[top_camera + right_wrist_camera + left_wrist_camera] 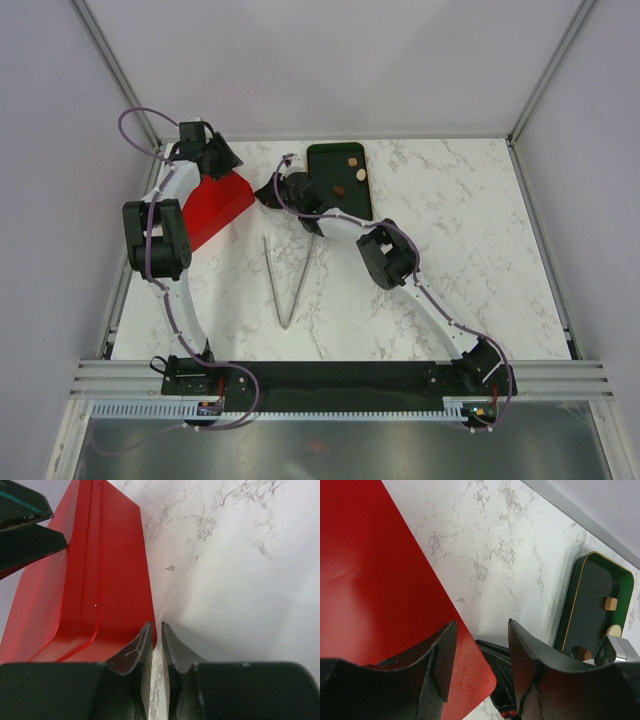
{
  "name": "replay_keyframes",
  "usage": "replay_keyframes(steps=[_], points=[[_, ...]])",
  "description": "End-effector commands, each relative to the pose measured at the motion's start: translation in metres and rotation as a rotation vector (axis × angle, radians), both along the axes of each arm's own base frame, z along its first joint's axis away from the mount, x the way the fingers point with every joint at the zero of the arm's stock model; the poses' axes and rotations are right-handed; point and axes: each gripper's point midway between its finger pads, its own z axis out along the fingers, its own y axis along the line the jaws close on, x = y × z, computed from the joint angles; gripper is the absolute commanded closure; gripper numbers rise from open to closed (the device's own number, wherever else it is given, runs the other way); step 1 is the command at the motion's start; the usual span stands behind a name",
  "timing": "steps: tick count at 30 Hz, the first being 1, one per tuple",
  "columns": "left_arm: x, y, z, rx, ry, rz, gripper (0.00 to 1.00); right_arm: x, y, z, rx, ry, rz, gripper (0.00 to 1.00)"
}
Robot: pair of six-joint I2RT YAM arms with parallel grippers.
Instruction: Pack the chocolate
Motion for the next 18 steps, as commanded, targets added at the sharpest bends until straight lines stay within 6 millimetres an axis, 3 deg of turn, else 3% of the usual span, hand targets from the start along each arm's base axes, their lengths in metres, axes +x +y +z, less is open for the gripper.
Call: replay_keyframes(steps=[1,4,7,13,18], points=[[-0.065,-0.008,-0.053,0.028,0.317,-0.039,0.45,-0.033,0.021,0.015,0.025,0.073,0.091,0.79],[-0.056,0.007,-0.014,0.07,0.25,-0.02,0.45,-0.016,0.001,0.025,0.041,0.092,0.049,0.7],[-0.057,0.02,0.012,0.078,0.203,0.006,0.44,-0.009,-0.006,0.043,0.084,0.093,0.045,0.63],[-0.07,0.059,0.019,0.08,0.208,0.081,0.44,0.005,-0.013,0.078,0.134,0.057,0.023,0.54],[-0.097,0.098,0.015,0.12,0.244,0.186,0.44,0.007,-0.012,0.096,0.16,0.035,0.011,0.52]])
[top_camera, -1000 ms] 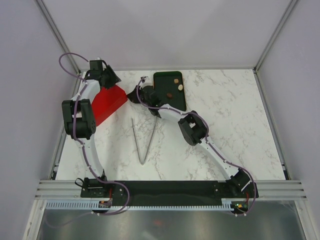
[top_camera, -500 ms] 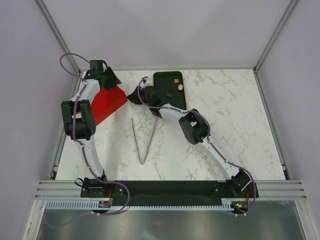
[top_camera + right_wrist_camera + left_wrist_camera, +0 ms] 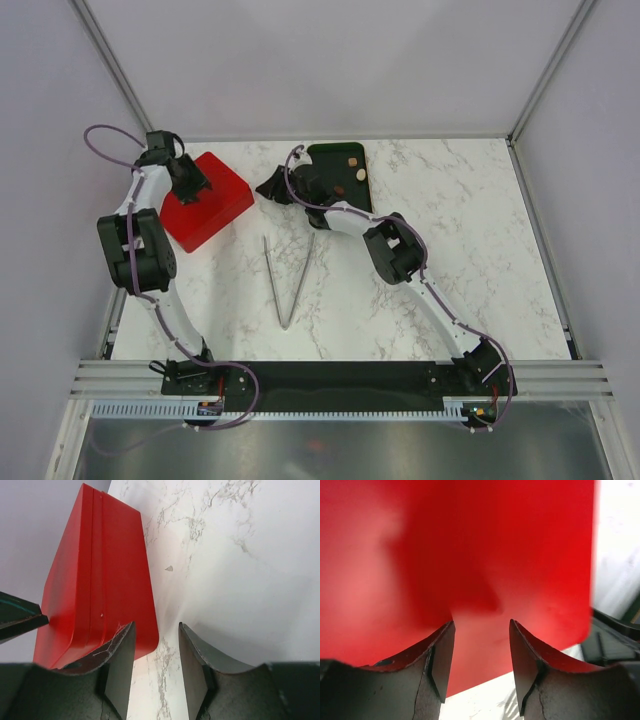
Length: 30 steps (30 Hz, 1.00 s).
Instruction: Pack the chocolate
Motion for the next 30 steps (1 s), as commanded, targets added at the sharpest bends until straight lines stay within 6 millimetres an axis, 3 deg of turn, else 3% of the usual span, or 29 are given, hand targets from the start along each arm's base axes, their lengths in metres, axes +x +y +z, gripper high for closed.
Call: replay_keyframes(steps=[1,8,18,24,30], points=[[-0.026,0.035,0.015,0.085,0.011,0.062,0.44,0.004,0.007,0.085,0.098,-0.097,-0.002,0.52],[-0.056,0.072,0.004,0.137,0.064,0.172,0.44,-0.001,0.015,0.117,0.151,-0.161,0.025,0.51],[-0.059,0.064,-0.013,0.086,0.093,0.143,0.44,-0.015,0.037,0.126,0.157,-0.199,0.056,0.4],[-0.06,0.062,-0.018,0.072,0.102,0.135,0.44,-0.017,0.048,0.1,0.11,-0.177,0.016,0.39],[-0.059,0.056,-0.025,0.046,0.112,0.123,0.44,-0.013,0.042,0.043,-0.041,-0.116,-0.023,0.41]])
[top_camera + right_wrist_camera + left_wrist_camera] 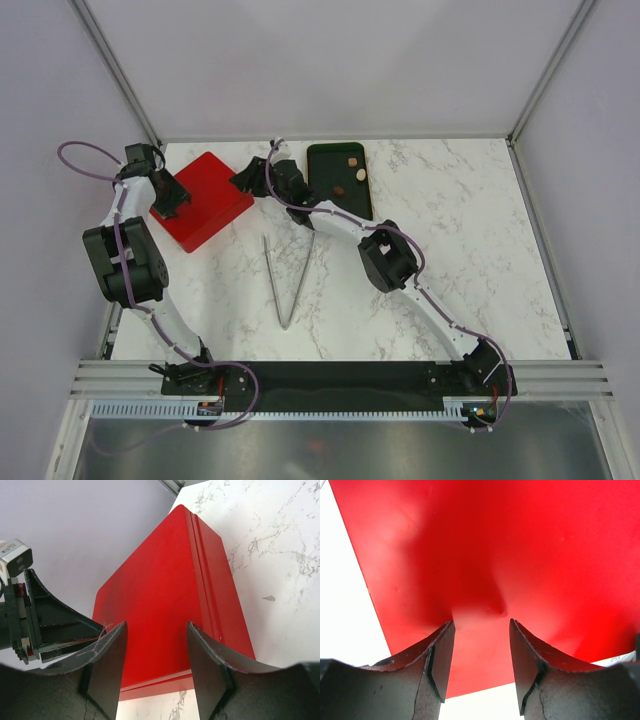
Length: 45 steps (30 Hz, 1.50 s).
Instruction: Pack the chocolate
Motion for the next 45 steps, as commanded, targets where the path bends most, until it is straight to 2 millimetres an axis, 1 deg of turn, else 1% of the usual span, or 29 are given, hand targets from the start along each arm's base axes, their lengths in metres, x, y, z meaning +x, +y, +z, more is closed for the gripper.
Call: replay_keyframes(steps=[1,2,5,6,8,10,12,14,15,16,17,18,19,20,22,25,27,28,29,33,36,37,38,39,40,42,43,44,45], points=[[-0.008,-0.007,-0.015,-0.029,0.038,-0.039,0.44,0.007,-0.011,-0.045,-0.132,0.041,-0.05,0.41],[-0.007,-0.008,-0.016,-0.032,0.036,-0.039,0.44,0.006,-0.011,-0.056,-0.15,0.053,-0.052,0.41],[-0.006,-0.008,-0.019,-0.039,0.037,-0.038,0.44,0.005,-0.014,-0.074,-0.183,0.076,-0.042,0.46],[-0.005,-0.009,-0.019,-0.041,0.036,-0.04,0.44,0.005,-0.015,-0.078,-0.197,0.076,-0.043,0.48],[-0.004,-0.009,-0.02,-0.042,0.036,-0.037,0.44,0.005,-0.017,-0.082,-0.217,0.071,-0.051,0.48],[-0.003,-0.008,-0.019,-0.04,0.035,-0.036,0.44,0.01,-0.025,-0.09,-0.26,0.07,-0.078,0.49],[-0.003,-0.009,-0.019,-0.04,0.035,-0.037,0.44,0.01,-0.027,-0.095,-0.264,0.073,-0.071,0.5],[-0.002,-0.009,-0.019,-0.042,0.033,-0.038,0.44,0.01,-0.028,-0.095,-0.273,0.065,-0.062,0.49],[-0.002,-0.009,-0.02,-0.044,0.034,-0.039,0.44,0.01,-0.027,-0.091,-0.262,0.053,-0.062,0.47],[-0.002,-0.009,-0.019,-0.044,0.032,-0.039,0.44,0.01,-0.026,-0.077,-0.252,0.029,-0.062,0.45],[-0.002,-0.009,-0.02,-0.043,0.034,-0.04,0.44,0.008,-0.029,-0.082,-0.264,0.03,-0.062,0.45],[-0.002,-0.009,-0.02,-0.045,0.034,-0.041,0.44,0.011,-0.029,-0.07,-0.242,-0.002,-0.067,0.44],[-0.002,-0.008,-0.019,-0.044,0.031,-0.04,0.44,0.013,-0.029,-0.054,-0.227,-0.029,-0.073,0.43],[-0.002,-0.009,-0.019,-0.044,0.031,-0.041,0.44,0.013,-0.031,-0.052,-0.236,-0.042,-0.079,0.43],[-0.002,-0.009,-0.019,-0.044,0.031,-0.041,0.44,0.015,-0.031,-0.033,-0.217,-0.081,-0.087,0.42],[-0.002,-0.011,-0.019,-0.051,0.03,-0.044,0.44,0.02,-0.034,-0.026,-0.223,-0.108,-0.114,0.41],[-0.001,-0.011,-0.018,-0.055,0.027,-0.045,0.44,0.019,-0.03,-0.021,-0.208,-0.126,-0.096,0.4],[-0.001,-0.012,-0.018,-0.058,0.027,-0.046,0.44,0.019,-0.029,-0.026,-0.207,-0.121,-0.094,0.4],[-0.001,-0.012,-0.018,-0.057,0.025,-0.048,0.44,0.015,-0.023,-0.022,-0.184,-0.119,-0.055,0.4],[0.0,-0.015,-0.018,-0.071,0.022,-0.045,0.44,0.011,-0.019,-0.035,-0.158,-0.068,-0.035,0.42],[0.002,-0.02,-0.019,-0.078,0.017,-0.056,0.44,0.005,-0.017,-0.054,-0.162,-0.004,-0.012,0.43],[0.003,-0.022,-0.02,-0.081,0.016,-0.063,0.44,0.003,-0.016,-0.066,-0.158,0.026,-0.007,0.44],[0.004,-0.027,-0.021,-0.088,0.016,-0.069,0.44,0.0,-0.015,-0.071,-0.167,0.048,-0.001,0.48],[0.004,-0.028,-0.023,-0.095,0.016,-0.071,0.44,-0.002,-0.015,-0.084,-0.187,0.072,0.0,0.51],[0.006,-0.032,-0.025,-0.112,0.015,-0.077,0.44,-0.004,-0.015,-0.088,-0.192,0.096,0.002,0.53],[0.005,-0.033,-0.029,-0.125,0.022,-0.07,0.44,-0.009,-0.02,-0.107,-0.214,0.155,0.0,0.64],[0.006,-0.034,-0.031,-0.127,0.018,-0.071,0.44,-0.012,-0.022,-0.111,-0.214,0.178,0.0,0.68],[0.005,-0.035,-0.033,-0.132,0.022,-0.07,0.45,-0.016,-0.026,-0.125,-0.236,0.212,-0.001,0.71],[0.004,-0.035,-0.035,-0.136,0.024,-0.07,0.45,-0.018,-0.029,-0.132,-0.248,0.233,-0.005,0.73]])
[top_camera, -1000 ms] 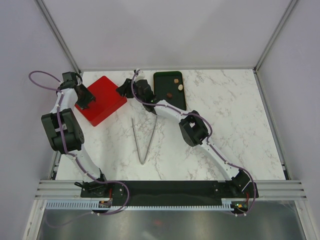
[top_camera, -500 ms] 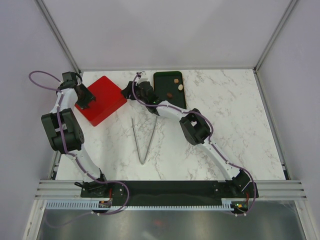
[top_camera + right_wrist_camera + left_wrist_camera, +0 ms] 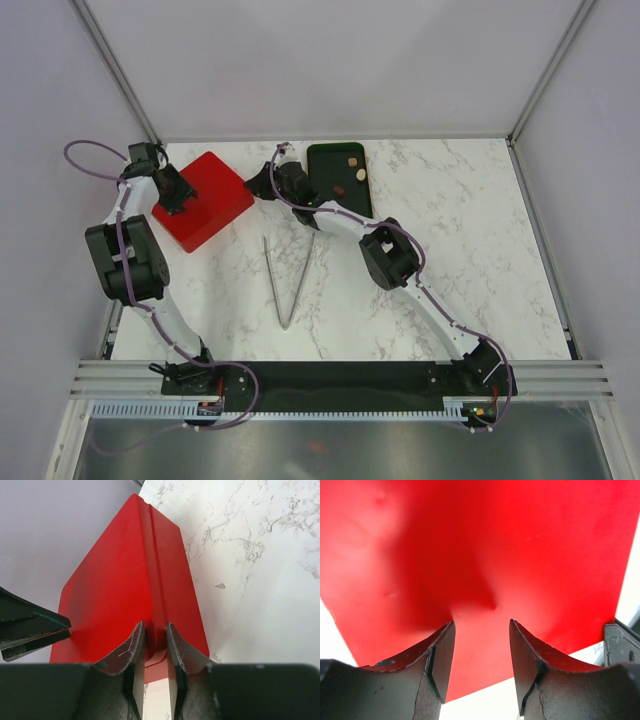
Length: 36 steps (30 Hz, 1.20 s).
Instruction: Pack the chocolate
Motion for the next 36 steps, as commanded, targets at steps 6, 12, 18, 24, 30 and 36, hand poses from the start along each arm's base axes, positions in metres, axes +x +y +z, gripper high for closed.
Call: replay_keyframes(steps=[6,12,18,24,30,36], points=[[-0.011,-0.02,-0.039,-0.081,0.085,-0.021,0.45,-0.039,-0.017,-0.11,-0.194,0.288,0.031,0.77],[0.019,-0.01,-0.006,-0.051,-0.01,-0.033,0.46,-0.036,-0.007,-0.086,-0.124,0.232,0.079,0.74],[0.08,0.012,0.045,0.033,-0.17,-0.023,0.51,-0.035,-0.002,-0.068,-0.096,0.172,0.125,0.73],[0.105,0.04,0.019,0.126,-0.135,-0.003,0.51,-0.037,0.002,-0.073,-0.085,0.167,0.147,0.73],[0.081,0.042,-0.054,0.073,0.089,-0.007,0.51,-0.033,-0.001,-0.072,-0.09,0.161,0.143,0.72],[0.077,0.045,-0.035,0.103,0.064,-0.013,0.51,-0.02,-0.004,-0.06,-0.079,0.124,0.129,0.72]])
